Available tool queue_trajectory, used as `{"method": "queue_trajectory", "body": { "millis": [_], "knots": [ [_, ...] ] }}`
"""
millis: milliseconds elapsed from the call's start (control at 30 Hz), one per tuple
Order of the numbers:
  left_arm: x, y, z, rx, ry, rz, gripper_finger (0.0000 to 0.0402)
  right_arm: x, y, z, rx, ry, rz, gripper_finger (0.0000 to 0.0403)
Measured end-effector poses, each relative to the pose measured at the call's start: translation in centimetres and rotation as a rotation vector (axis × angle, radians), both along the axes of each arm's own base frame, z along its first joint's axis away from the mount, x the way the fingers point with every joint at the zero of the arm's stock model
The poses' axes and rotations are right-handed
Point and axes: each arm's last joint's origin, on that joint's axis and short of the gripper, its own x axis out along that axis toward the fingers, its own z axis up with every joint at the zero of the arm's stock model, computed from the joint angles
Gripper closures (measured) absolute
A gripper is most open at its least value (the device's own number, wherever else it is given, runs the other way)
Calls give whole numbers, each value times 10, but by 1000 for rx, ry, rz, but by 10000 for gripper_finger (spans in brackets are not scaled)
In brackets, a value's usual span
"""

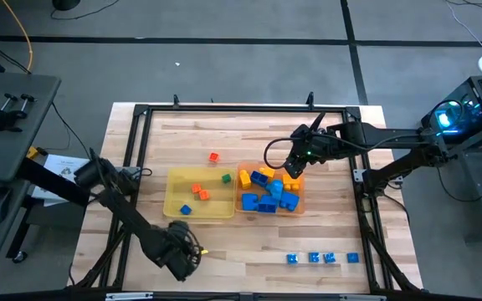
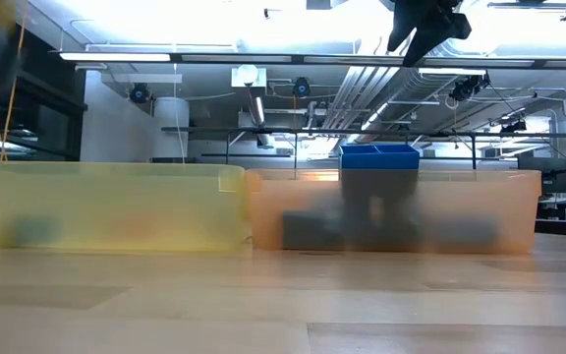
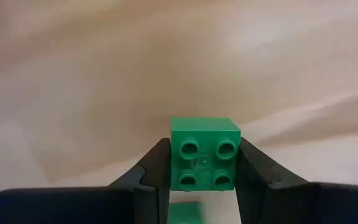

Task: Sort blocks by size
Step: Put the top small green game piece into the yellow bin, then put the small green game piece into the yellow bin

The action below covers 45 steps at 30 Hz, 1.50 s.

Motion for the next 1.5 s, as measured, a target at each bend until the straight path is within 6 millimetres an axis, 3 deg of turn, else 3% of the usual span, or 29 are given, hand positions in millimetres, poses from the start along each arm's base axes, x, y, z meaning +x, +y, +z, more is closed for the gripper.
{"method": "queue_trajectory", "body": {
  "millis": [167, 267, 333, 433, 533, 733, 867, 1000, 1167, 1300, 1400, 1500],
  "knots": [
    [-4, 28, 65, 137, -299, -188, 307, 0, 0, 0, 0, 0, 0, 185],
    [-11, 57, 104, 329, -477, -208, 307, 0, 0, 0, 0, 0, 0, 185],
    [-13, 81, 120, 443, -494, -206, 306, 0, 0, 0, 2, -1, -5, 185],
    [-8, 116, 126, 479, -358, -285, 258, 0, 0, 0, 8, -4, -14, 185],
    [2, 140, 122, 398, -217, -393, 191, 0, 0, 0, 8, -5, -14, 185],
    [17, 157, 117, 192, -191, -520, 102, 0, 0, 0, 16, -6, -29, 185],
    [9, 134, 124, 149, -274, -558, 85, 0, 0, 0, 16, -6, -30, 185],
    [-12, 89, 119, 112, -319, -380, 84, 0, 0, 0, 15, -5, -29, 185],
    [-38, 24, 80, -34, -219, -173, 84, 0, 0, 0, 3, -1, -17, 185],
    [-41, -22, 48, -216, -146, -90, 84, 0, 0, 0, -1, 1, -9, 185],
    [-34, -39, 29, -280, -153, -25, 83, 0, 0, 0, -1, 1, -9, 185],
    [-29, -40, 16, -256, -130, 10, 83, 0, 0, 0, -1, 1, -9, 185]
  ]
}}
